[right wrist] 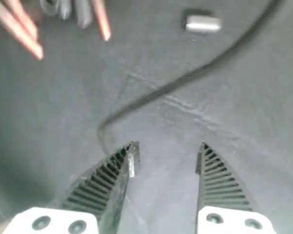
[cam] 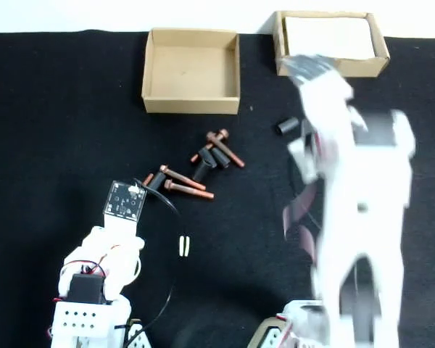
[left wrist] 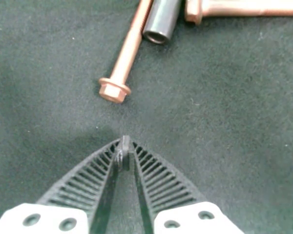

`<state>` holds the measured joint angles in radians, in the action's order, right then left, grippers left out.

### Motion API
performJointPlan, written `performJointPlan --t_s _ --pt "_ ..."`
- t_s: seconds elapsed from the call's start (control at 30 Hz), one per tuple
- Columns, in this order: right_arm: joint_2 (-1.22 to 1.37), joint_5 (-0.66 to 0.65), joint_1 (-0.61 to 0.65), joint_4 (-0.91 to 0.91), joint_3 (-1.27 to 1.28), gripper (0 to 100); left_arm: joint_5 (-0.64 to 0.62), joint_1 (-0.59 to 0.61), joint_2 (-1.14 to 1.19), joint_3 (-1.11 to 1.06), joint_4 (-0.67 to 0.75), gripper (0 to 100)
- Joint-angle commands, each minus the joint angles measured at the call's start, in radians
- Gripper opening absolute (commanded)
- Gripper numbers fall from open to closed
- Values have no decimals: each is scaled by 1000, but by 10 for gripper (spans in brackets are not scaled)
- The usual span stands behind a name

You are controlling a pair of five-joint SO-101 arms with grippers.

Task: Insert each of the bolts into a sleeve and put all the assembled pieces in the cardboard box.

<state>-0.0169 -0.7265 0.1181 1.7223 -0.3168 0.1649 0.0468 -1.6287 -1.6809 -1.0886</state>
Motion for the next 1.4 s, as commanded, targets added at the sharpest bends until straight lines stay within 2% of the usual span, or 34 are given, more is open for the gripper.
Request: performJointPlan --t_s 0.0,0.1,0.27,0.4,0.57,0.73,0.83,0.97,1.2,1.37 --pt "208 -290 -1 25 -213 224 5 -8 -7 -22 -3 9" --pt "341 -319 7 4 -334 254 5 -8 -7 -22 -3 9" --pt "547 -325 15 -188 -470 255 5 -8 -7 -22 -3 9" --pt "644 -440 19 -170 -552 255 5 -8 -7 -22 -3 9" --pt "707 -445 25 -156 -615 259 5 -8 -7 -22 -3 9" --pt "812 -425 18 -275 -631 259 5 -8 -7 -22 -3 9" --pt "886 -247 5 -351 -642 259 5 -8 -7 -22 -3 9" --pt "918 126 -2 -367 -710 259 5 -8 -7 -22 -3 9" --pt "966 658 -1 -424 -789 260 5 -8 -7 -22 -3 9" --pt "1006 951 10 -412 -780 282 5 -8 -7 -22 -3 9"
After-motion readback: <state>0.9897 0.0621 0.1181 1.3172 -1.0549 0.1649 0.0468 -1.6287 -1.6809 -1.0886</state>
